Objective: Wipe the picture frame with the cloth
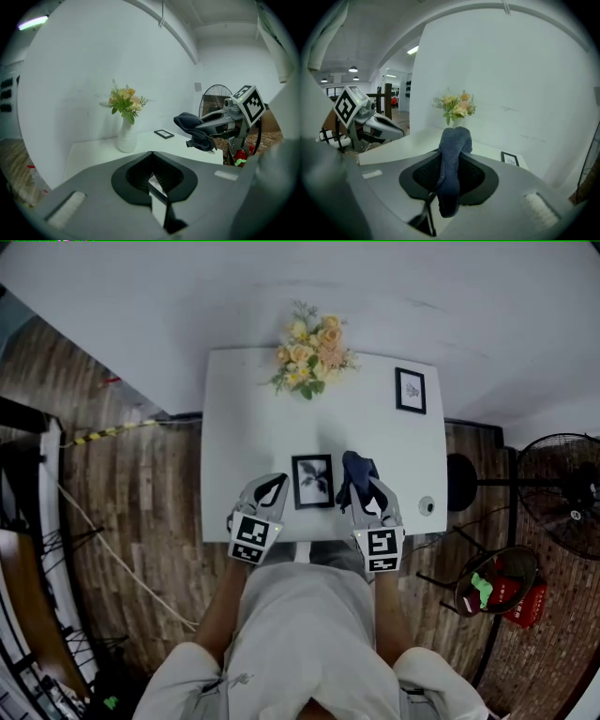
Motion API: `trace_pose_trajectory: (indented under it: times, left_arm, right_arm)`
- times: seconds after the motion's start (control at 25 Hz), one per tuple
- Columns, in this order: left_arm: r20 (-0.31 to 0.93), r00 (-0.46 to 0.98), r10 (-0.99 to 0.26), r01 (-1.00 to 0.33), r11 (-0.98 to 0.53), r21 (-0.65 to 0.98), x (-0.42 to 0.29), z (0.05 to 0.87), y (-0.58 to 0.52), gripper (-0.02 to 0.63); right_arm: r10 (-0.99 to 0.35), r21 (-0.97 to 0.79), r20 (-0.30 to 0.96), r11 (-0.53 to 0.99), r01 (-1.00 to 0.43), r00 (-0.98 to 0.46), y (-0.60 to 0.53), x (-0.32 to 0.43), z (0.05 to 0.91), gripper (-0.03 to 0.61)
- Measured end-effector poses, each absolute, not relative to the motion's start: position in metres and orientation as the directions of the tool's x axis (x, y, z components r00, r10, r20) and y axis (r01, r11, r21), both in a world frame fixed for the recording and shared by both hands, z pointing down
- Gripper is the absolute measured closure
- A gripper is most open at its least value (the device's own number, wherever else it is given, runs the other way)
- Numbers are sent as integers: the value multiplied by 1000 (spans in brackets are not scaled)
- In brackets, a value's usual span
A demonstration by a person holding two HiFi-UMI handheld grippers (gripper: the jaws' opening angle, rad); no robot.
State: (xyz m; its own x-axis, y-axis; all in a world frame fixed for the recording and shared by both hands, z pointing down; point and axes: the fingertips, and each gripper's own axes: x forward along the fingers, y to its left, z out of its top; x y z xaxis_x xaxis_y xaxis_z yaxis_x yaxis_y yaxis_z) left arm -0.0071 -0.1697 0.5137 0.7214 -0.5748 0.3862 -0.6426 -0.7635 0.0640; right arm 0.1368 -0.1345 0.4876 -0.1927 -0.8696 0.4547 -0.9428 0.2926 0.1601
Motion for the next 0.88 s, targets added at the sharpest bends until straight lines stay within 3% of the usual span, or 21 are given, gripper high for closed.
trace_pose_trajectory:
  times: [0.2, 0.88]
  left_arm:
    - [323, 742, -587, -636, -769, 66, -11, 483, -165, 594]
    - [310, 730, -609, -644, -765, 13, 6, 458, -159, 594]
  right_arm:
    - [-911, 139, 354, 274, -952, -210, -132, 125, 455, 482]
    - [-916, 78, 306, 294, -953, -258, -127, 130, 440, 482]
